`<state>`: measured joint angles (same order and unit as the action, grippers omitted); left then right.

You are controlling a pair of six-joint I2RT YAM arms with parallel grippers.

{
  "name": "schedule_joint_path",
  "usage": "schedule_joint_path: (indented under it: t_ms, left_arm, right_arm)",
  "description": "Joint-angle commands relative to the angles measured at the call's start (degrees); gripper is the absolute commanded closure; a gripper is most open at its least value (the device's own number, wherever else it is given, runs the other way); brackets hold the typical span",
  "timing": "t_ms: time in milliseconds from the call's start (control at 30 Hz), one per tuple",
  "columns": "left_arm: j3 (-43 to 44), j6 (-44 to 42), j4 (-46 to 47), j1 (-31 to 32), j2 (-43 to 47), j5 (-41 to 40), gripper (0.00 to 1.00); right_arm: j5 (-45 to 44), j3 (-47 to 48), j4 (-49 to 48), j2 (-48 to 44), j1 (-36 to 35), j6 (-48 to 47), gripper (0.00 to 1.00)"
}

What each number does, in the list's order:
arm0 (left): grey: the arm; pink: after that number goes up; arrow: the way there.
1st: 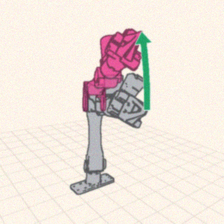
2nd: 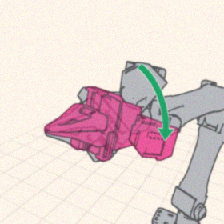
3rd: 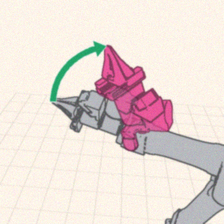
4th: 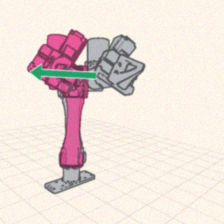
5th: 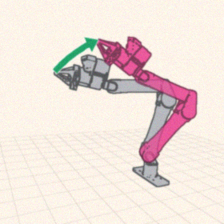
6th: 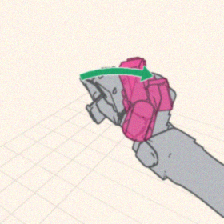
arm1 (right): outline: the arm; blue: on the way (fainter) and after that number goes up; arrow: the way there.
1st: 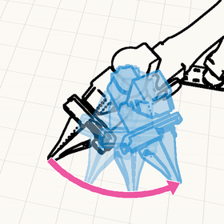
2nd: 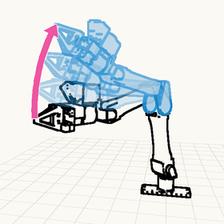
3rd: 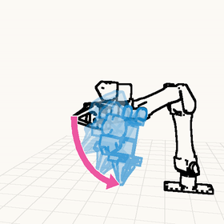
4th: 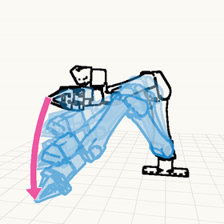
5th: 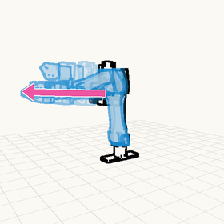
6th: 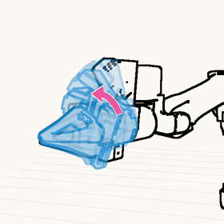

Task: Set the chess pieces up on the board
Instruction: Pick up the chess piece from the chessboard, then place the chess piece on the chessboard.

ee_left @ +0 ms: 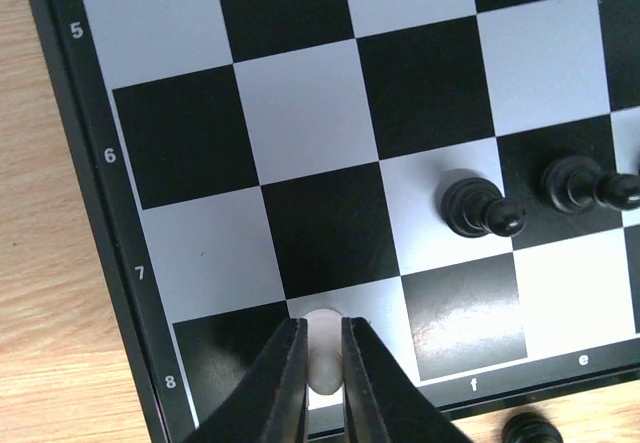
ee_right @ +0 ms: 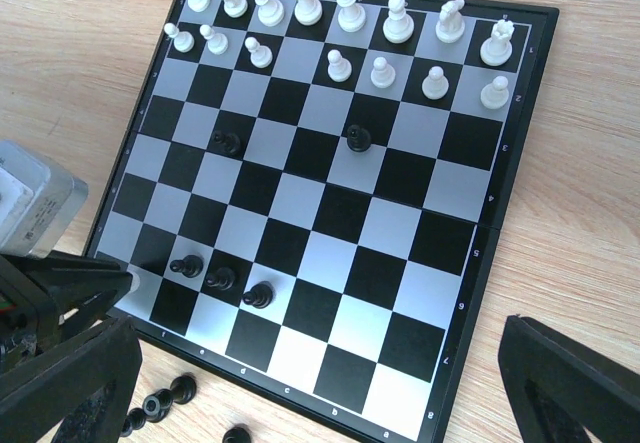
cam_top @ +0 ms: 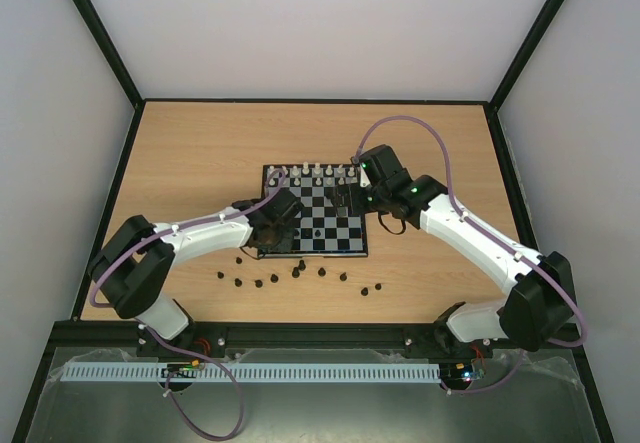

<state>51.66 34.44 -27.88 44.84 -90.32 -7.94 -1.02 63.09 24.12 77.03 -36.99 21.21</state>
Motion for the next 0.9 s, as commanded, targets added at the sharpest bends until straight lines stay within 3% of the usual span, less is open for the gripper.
schedule_joint_path:
  t_ms: [0, 200, 367, 567, 867]
  left_arm:
    - [1.9, -0.3, -1.5, 0.3, -0.6, -0.5, 0.90]
    - [4.9, -1.1, -3.3, 0.2, -0.7, -1.7, 0.94]
    - [12.9, -3.5, -6.3, -0.3, -3.2, -2.3, 0.93]
    - [27.1, -7.0, -10.1, -1.7, -11.4, -1.9, 0.93]
    - [39.8, -9.7, -12.3, -5.4, -22.5, -0.9, 0.92]
  right_arm:
    - [0.5, -0.6, 0.4, 0.6, 0.1, 0.1, 0.01]
    - [0.4, -0.6, 0.4, 0.4, 0.1, 0.1, 0.01]
    - [-0.1, -0.5, 0.5, 0.3, 0.1, 0.1, 0.02]
    - [-1.4, -0.8, 0.4, -0.2, 0.1, 0.2, 0.01]
    - [-2.1, -1.0, 0.4, -0.3, 0.2, 0.3, 0.01]
